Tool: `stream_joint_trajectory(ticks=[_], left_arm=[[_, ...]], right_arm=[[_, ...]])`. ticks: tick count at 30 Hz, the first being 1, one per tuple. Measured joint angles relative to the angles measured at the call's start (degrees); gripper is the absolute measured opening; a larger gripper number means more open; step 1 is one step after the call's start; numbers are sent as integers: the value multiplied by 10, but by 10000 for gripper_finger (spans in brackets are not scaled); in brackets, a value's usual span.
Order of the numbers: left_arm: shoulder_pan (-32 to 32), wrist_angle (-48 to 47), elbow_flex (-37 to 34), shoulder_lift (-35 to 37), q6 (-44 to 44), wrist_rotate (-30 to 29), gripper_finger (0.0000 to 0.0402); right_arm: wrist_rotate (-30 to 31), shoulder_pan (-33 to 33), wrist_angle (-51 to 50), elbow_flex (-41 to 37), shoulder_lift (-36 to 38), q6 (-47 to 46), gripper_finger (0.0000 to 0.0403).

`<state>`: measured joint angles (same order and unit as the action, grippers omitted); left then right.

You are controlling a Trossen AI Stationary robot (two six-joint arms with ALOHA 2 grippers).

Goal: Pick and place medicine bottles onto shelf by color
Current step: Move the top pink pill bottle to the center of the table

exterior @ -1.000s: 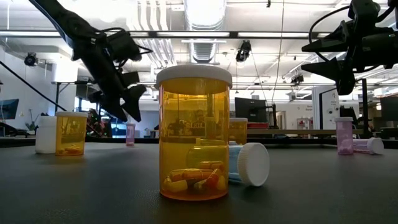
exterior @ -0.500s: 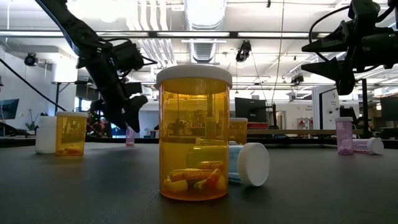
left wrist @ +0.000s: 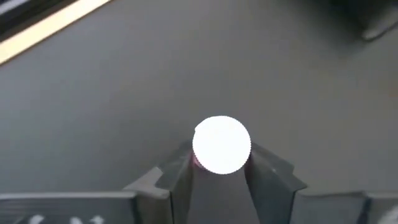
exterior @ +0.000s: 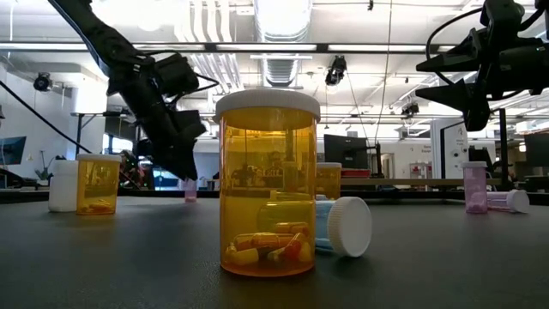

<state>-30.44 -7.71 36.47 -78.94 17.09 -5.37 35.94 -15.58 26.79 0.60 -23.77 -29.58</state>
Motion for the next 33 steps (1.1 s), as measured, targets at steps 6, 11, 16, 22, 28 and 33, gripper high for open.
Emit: stream_joint_trajectory(ticks=[6, 11, 16, 22, 28, 33], left_arm=[[34, 19, 19, 1, -31, 29, 94], [86, 29, 49, 1, -45, 34, 92], [133, 57, 79, -15, -45, 34, 92], [166, 84, 133, -74, -68, 31, 91], [186, 69, 195, -139, -70, 29, 91], [198, 53, 231, -178, -70, 30, 91]], right_arm=[[0, 0, 0, 0, 0, 0, 215], [0, 0, 0, 0, 0, 0, 215], [0, 0, 0, 0, 0, 0, 215], [0, 0, 0, 0, 0, 0, 215], [0, 0, 0, 0, 0, 0, 215], [0, 0, 0, 0, 0, 0, 215]])
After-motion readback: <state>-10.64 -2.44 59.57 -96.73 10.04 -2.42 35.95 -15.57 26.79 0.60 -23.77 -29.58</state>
